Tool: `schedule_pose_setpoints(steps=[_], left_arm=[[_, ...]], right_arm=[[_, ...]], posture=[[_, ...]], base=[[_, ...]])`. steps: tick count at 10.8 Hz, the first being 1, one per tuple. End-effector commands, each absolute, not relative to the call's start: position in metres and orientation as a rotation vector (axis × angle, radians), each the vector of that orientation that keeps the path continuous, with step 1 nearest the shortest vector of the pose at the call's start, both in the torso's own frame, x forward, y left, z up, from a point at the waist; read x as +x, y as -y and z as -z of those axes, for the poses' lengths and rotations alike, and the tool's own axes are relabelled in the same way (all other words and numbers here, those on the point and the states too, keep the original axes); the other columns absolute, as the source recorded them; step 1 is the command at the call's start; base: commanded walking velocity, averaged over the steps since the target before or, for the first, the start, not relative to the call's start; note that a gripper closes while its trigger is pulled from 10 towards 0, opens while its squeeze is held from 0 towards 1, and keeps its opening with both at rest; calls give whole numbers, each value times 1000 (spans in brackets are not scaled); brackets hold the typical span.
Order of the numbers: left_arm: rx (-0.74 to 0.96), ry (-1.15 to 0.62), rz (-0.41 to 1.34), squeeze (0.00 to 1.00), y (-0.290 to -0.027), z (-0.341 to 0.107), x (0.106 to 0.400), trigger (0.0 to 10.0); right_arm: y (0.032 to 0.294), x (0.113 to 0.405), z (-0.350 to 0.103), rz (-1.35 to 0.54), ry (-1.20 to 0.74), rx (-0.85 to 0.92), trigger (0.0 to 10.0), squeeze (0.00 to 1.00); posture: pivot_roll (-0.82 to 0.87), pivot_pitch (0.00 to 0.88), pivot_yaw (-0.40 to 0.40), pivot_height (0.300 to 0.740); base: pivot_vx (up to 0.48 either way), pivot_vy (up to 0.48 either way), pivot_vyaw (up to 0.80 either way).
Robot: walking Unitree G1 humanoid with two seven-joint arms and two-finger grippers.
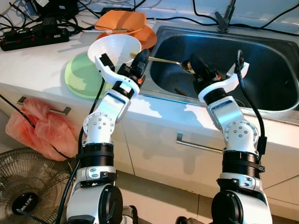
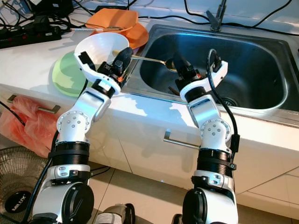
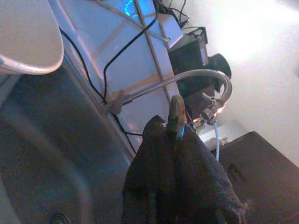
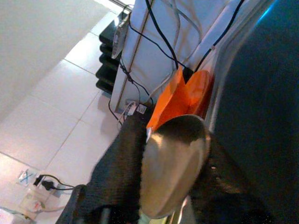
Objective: Kitchen organization
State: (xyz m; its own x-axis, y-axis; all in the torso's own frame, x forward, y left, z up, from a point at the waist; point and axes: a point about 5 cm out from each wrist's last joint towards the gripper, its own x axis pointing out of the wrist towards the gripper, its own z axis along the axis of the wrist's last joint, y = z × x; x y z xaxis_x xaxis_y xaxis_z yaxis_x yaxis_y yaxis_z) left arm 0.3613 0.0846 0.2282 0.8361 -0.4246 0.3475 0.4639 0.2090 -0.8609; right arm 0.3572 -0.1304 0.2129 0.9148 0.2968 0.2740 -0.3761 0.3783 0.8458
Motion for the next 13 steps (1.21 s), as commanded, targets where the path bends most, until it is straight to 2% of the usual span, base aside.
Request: schedule_pose_setpoints(steps=[1,9,10,11,13], left_arm=[[-1301,-30,654,0,-54,-219,353,0],[-1239,-72,637,0,-51,-213,355,0],[-1220,-81,638,298,-50,-212,355,1451],[-1145,-116,646,1000,-46,-207,354,10000],[-1033,-138,666,1000,-40,-203,351,10000]], right_arm=[[129,359,-218,-443,89,1112,0,0],[127,358,-217,-441,89,1115,0,0],[128,359,-217,-440,90,1115,0,0],[128,359,-217,-436,92,1118,0,0],[128,359,-217,-436,94,1119,0,0]], posture=[[110,103,55,740],[112,104,55,740],[111,105,57,740],[111,105,57,740],[111,104,60,740]], base=[[0,0,0],[0,0,0],[0,0,0],[0,0,0],[0,0,0]])
